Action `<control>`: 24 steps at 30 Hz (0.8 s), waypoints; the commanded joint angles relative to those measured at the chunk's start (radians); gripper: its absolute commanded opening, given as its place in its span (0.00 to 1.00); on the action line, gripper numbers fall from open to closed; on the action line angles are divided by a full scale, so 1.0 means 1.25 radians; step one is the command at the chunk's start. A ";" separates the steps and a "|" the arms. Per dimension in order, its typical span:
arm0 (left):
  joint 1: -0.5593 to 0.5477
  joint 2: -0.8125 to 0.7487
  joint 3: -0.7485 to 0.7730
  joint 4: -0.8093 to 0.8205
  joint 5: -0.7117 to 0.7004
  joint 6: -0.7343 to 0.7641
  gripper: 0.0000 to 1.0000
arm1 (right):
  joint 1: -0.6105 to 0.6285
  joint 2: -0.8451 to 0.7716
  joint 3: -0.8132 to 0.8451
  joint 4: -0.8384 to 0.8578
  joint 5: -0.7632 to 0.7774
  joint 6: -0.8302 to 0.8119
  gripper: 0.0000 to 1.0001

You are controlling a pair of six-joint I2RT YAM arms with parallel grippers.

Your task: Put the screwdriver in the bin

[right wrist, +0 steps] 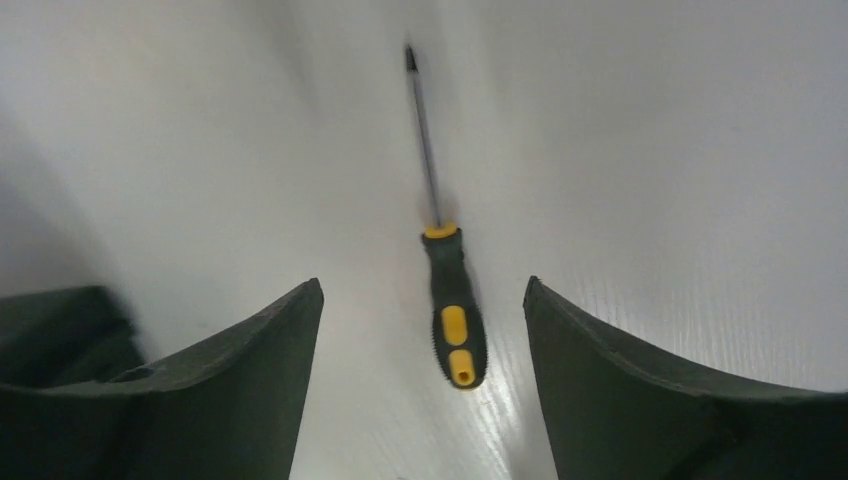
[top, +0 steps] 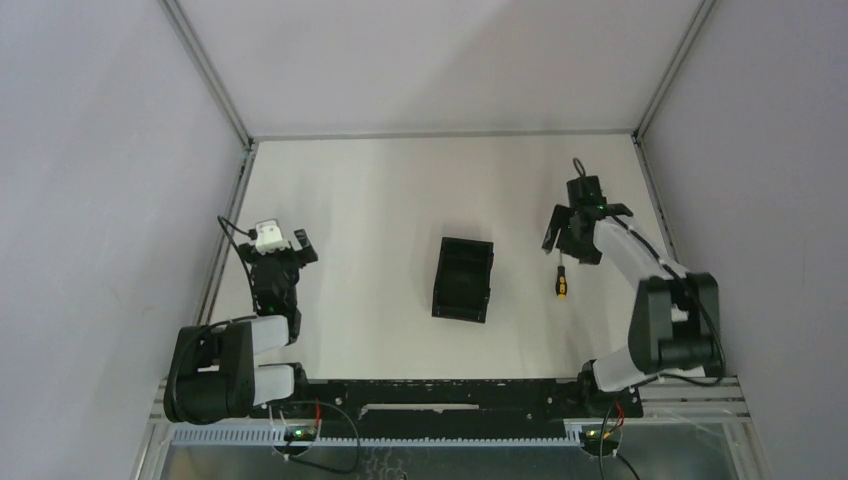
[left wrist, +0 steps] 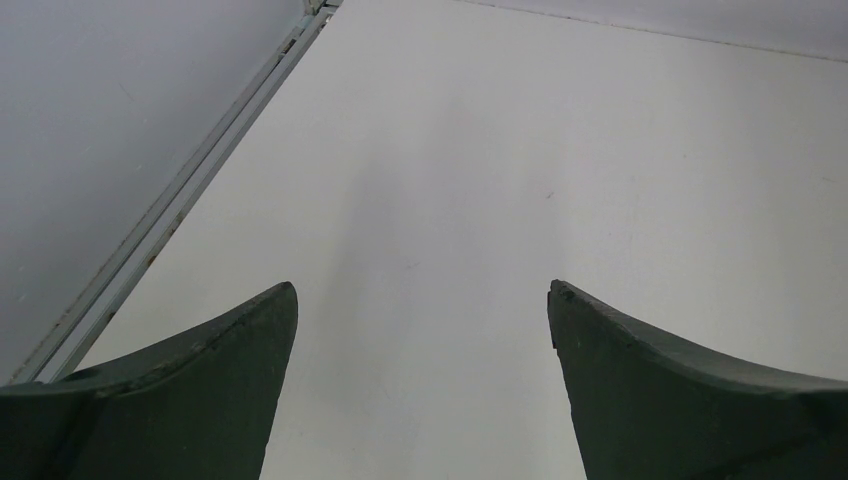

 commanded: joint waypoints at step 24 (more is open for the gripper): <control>-0.004 -0.002 0.030 0.024 -0.006 0.013 1.00 | 0.014 0.141 0.360 -0.478 -0.058 -0.084 0.00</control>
